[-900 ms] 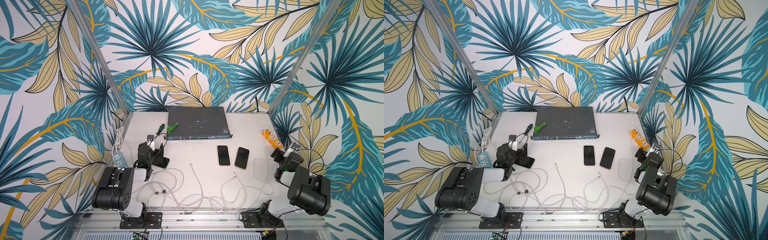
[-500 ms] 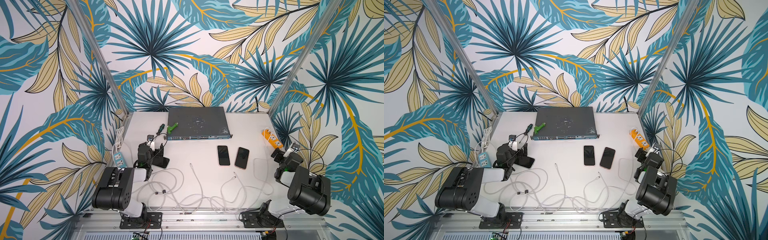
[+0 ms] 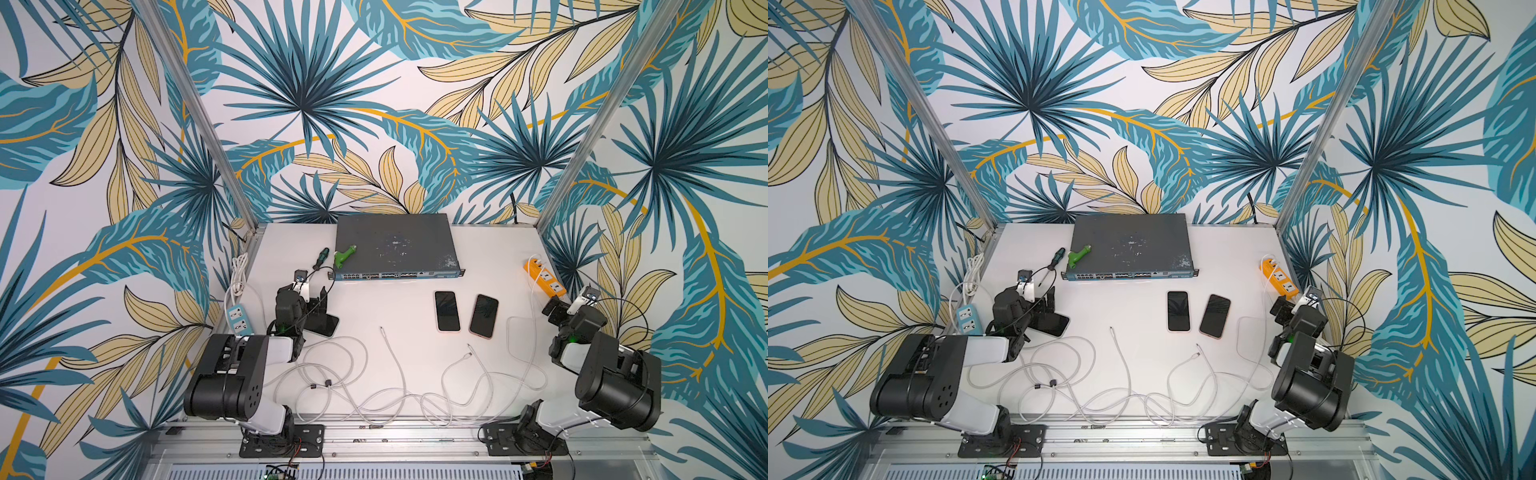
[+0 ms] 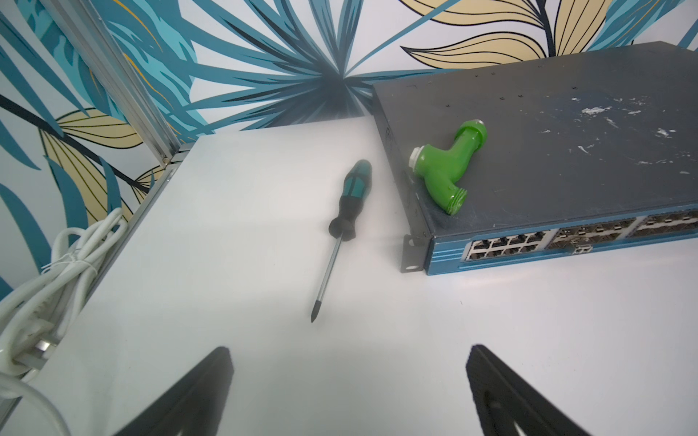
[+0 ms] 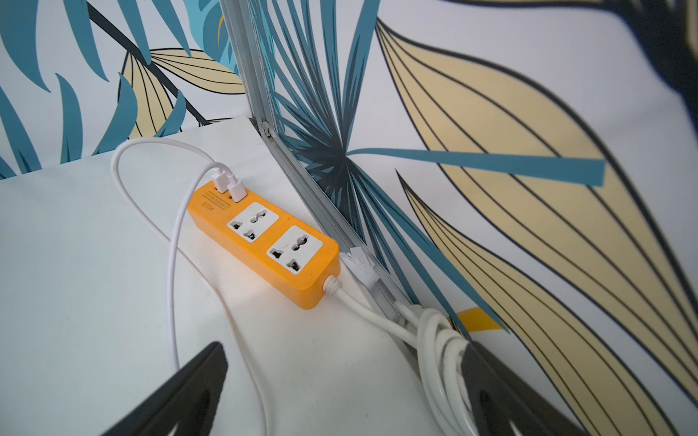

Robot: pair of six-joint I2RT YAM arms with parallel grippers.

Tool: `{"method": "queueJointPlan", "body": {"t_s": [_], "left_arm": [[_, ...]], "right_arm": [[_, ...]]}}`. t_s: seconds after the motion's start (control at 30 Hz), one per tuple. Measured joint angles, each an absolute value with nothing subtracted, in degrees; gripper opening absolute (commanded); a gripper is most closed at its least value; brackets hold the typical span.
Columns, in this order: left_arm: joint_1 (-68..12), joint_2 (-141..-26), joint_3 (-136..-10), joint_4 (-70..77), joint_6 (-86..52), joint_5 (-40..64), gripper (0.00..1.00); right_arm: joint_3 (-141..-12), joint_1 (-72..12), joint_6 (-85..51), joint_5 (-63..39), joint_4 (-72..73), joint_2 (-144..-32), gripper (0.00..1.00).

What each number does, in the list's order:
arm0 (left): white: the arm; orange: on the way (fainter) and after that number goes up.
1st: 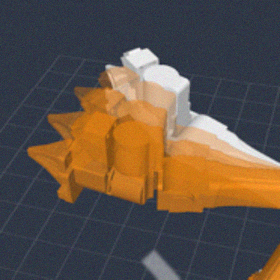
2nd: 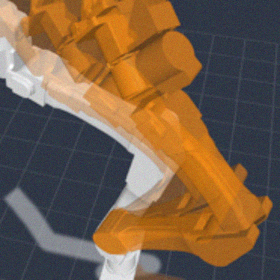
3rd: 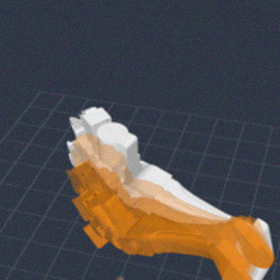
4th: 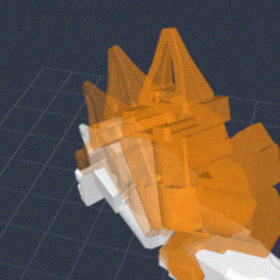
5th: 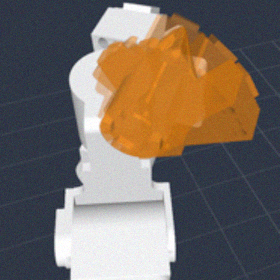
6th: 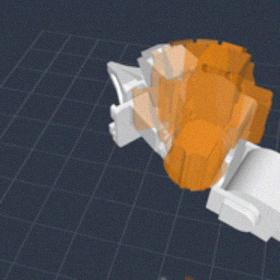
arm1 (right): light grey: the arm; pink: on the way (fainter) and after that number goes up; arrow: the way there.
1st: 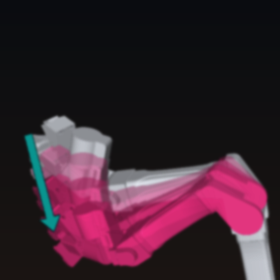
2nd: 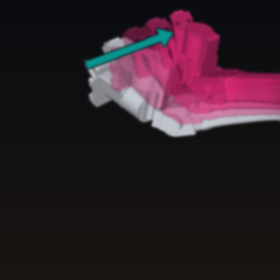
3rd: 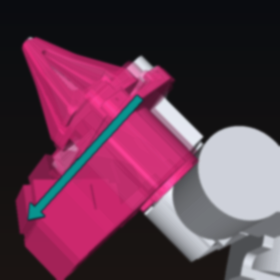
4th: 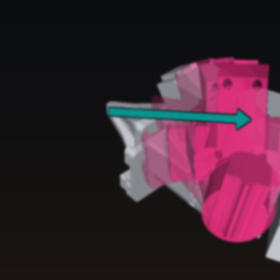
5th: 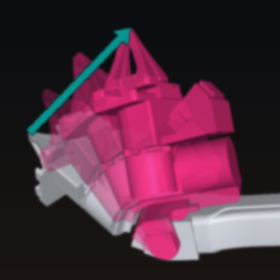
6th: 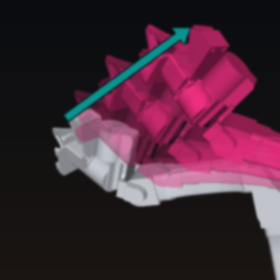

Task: Plug the charging cable into the phone
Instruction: Pick up the phone at the center of the board.

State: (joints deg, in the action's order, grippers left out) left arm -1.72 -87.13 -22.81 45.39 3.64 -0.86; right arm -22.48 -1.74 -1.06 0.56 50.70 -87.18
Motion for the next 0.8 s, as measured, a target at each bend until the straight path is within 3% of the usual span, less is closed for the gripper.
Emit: {"method": "queueJointPlan", "body": {"t_s": [0.13, 0.27, 0.5, 0.63, 0.8], "left_arm": [[-1.80, -87.13, -22.81, 45.34, 3.60, -1.45, 1.00], [-4.25, -82.13, -24.45, 36.29, 1.43, -11.18, 1.00], [-2.59, -62.48, -37.58, 10.26, -19.94, -23.35, 1.00], [1.80, -60.25, -41.32, -2.24, -28.86, -16.64, 1.00], [1.80, -65.84, -48.31, -21.10, -32.47, -0.91, 1.00]], "right_arm": [[-22.48, -0.93, -1.08, -0.36, 50.70, -87.18, 1.00], [-22.68, -0.80, -1.19, -0.38, 48.73, -85.62, 1.00], [-35.51, -3.07, -10.44, 5.91, 21.06, -69.12, 1.00], [-42.83, -6.33, -18.63, 6.33, 2.90, -66.13, 0.97], [-55.11, -15.27, -23.18, 1.43, -21.17, -76.84, 0.99]]}}
